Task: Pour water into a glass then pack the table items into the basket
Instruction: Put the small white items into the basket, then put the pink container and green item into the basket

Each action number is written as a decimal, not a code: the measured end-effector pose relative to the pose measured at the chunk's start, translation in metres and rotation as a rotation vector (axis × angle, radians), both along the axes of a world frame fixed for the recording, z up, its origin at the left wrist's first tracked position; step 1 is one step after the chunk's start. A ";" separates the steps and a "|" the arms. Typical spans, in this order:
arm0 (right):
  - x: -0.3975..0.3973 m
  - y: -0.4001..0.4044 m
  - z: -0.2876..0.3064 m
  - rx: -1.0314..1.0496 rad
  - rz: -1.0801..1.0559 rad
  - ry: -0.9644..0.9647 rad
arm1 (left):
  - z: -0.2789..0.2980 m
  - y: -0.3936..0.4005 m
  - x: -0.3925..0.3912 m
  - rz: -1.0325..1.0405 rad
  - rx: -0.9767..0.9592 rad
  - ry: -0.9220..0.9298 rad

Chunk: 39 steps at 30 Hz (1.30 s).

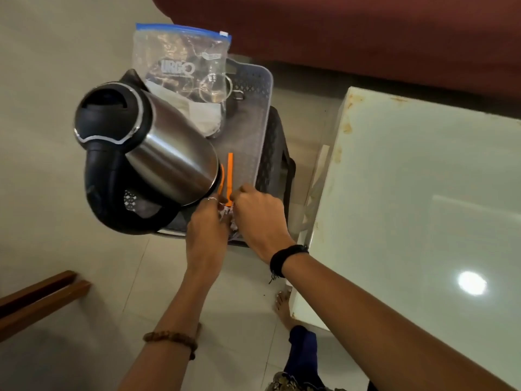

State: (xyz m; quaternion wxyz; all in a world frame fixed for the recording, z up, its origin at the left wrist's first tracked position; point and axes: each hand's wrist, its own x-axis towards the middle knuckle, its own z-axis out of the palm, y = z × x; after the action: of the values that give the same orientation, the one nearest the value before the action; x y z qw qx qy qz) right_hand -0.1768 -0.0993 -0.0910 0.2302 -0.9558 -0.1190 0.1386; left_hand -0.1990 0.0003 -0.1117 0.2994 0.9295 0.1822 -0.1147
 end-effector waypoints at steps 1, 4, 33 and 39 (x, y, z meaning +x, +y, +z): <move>-0.002 -0.007 0.001 0.066 -0.023 -0.039 | 0.004 -0.005 -0.003 0.000 -0.041 -0.067; -0.012 -0.041 0.005 0.240 -0.142 -0.110 | 0.023 -0.029 -0.013 -0.112 -0.065 -0.279; -0.319 -0.688 -0.045 0.329 -1.592 0.102 | -0.034 -0.695 -0.159 -1.138 -0.285 0.113; -0.351 -0.743 -0.061 0.279 -1.779 0.035 | -0.043 -0.774 -0.163 -1.238 -0.255 0.054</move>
State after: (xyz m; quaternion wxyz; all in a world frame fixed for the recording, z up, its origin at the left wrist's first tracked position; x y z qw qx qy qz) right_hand -0.5278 -0.8422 -0.1521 0.3683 -0.6558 0.6526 -0.0918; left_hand -0.3615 -0.7740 -0.1550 0.2815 0.8165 -0.3969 -0.3107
